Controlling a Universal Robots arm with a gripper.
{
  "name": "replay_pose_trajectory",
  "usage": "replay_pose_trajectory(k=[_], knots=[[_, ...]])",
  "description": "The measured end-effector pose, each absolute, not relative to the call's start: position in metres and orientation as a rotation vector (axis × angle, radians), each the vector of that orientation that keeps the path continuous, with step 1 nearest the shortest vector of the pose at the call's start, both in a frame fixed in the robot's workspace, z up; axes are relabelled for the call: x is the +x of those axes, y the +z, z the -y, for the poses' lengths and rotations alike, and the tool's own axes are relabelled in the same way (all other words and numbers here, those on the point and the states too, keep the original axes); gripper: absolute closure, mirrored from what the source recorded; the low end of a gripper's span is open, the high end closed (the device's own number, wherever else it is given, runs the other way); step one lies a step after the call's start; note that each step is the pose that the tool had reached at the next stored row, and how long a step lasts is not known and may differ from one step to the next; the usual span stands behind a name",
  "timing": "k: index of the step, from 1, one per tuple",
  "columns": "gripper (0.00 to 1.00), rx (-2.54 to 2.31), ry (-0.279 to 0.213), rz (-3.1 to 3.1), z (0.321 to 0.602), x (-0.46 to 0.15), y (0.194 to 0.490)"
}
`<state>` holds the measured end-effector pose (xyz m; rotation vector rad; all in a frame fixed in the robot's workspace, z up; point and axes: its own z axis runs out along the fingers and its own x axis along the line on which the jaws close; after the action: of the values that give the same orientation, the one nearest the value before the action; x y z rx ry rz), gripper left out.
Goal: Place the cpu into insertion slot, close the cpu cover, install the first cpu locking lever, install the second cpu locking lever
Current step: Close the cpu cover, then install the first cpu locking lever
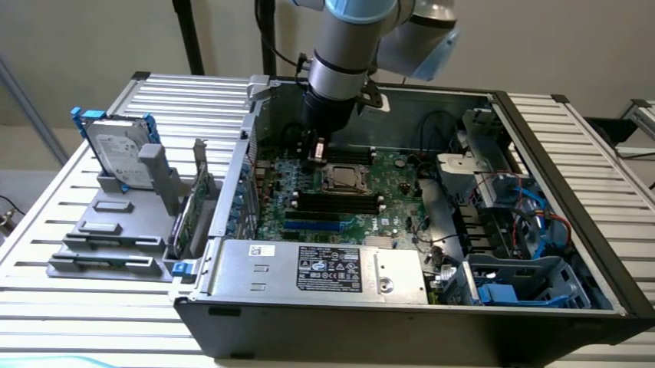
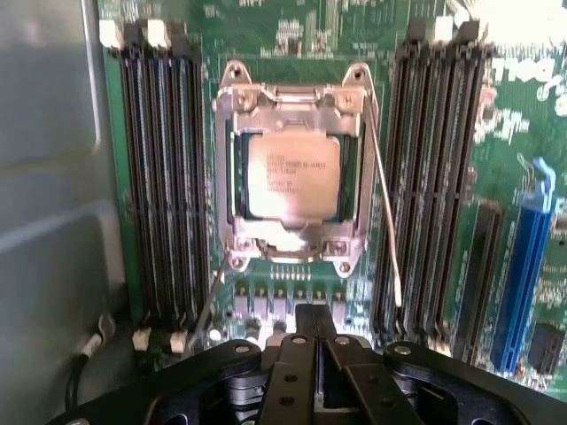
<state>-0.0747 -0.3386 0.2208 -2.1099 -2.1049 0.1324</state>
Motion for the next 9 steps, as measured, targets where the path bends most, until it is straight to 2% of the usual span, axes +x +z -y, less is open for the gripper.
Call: replay_pose_trajectory(k=[9], knots=[[0.89,-2.11,0.132,2.105,0.3387,-0.0767,0.2214]])
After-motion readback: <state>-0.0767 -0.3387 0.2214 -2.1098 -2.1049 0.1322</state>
